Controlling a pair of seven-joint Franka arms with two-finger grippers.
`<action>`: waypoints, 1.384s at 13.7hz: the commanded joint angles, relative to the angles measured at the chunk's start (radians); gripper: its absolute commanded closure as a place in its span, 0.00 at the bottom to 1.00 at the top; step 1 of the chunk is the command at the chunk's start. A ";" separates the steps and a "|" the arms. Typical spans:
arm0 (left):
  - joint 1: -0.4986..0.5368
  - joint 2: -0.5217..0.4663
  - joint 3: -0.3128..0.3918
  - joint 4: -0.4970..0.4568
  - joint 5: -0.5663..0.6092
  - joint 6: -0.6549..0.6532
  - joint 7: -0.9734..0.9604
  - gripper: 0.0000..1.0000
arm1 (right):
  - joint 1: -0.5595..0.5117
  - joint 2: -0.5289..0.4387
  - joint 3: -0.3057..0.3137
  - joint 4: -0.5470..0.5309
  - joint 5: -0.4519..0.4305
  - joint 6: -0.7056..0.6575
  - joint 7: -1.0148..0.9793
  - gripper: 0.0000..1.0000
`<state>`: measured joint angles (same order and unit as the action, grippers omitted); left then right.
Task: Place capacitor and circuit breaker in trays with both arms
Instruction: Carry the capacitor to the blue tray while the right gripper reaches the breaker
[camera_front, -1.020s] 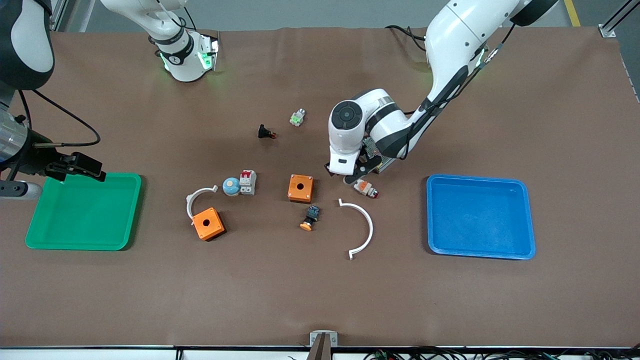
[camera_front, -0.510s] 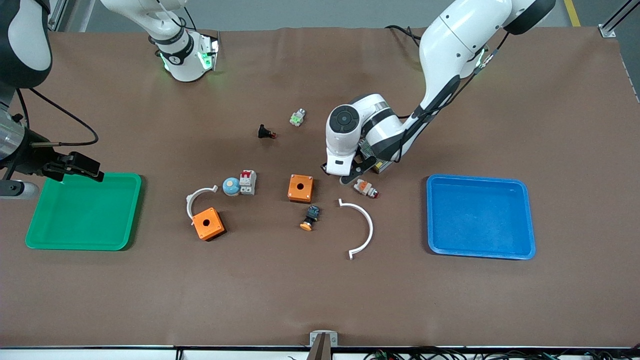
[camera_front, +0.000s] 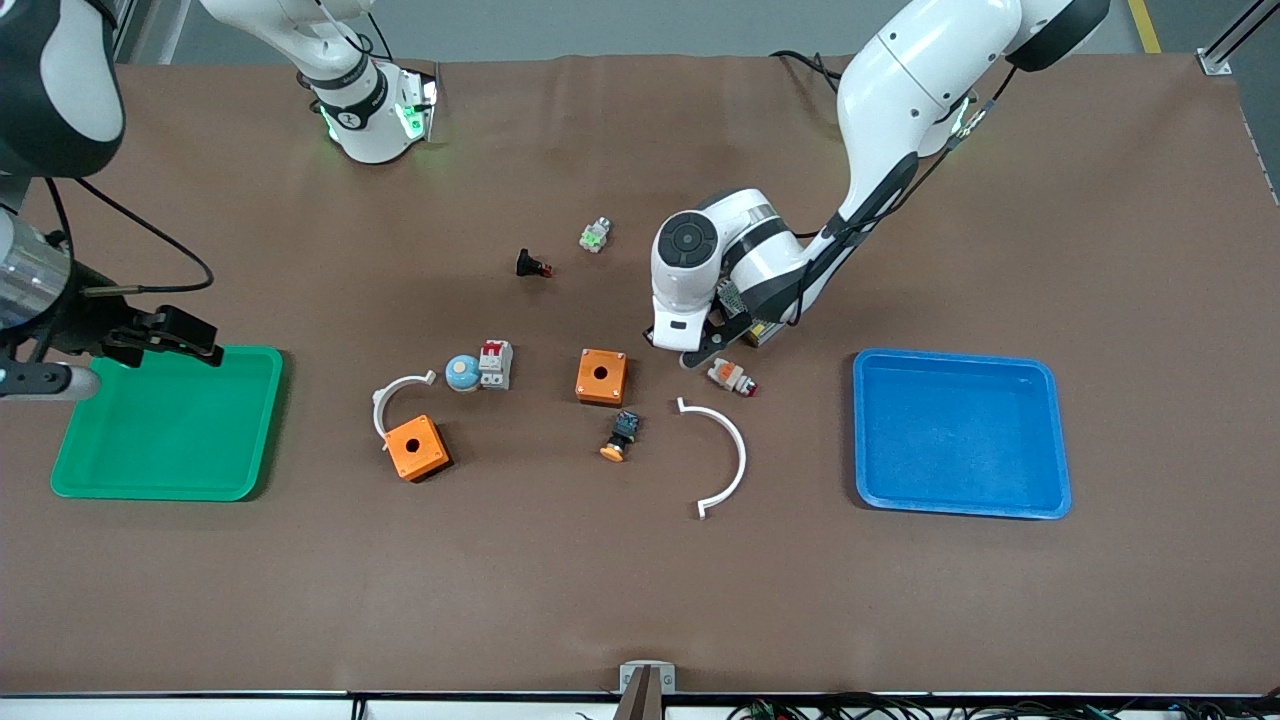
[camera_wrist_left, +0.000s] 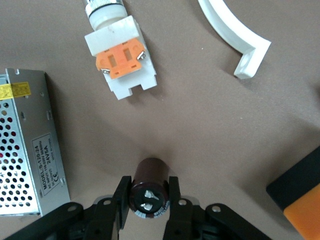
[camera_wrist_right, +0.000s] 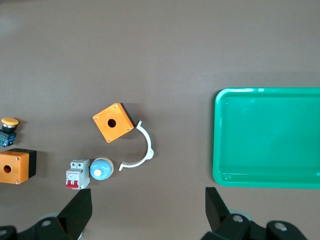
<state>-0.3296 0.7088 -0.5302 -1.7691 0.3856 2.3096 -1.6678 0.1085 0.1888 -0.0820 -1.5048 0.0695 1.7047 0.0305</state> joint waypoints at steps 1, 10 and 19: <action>0.001 -0.026 0.004 0.008 0.026 -0.004 -0.033 0.97 | 0.036 0.081 -0.002 0.024 0.015 0.003 0.012 0.00; 0.230 -0.213 -0.002 0.174 0.030 -0.369 0.353 1.00 | 0.316 0.092 -0.001 -0.159 0.015 0.108 0.342 0.00; 0.570 -0.216 -0.004 0.151 0.027 -0.412 0.854 1.00 | 0.419 0.095 -0.001 -0.483 0.064 0.475 0.398 0.00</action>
<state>0.1878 0.4898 -0.5214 -1.6030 0.4143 1.9008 -0.8886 0.4987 0.2999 -0.0742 -1.9225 0.1124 2.1139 0.4110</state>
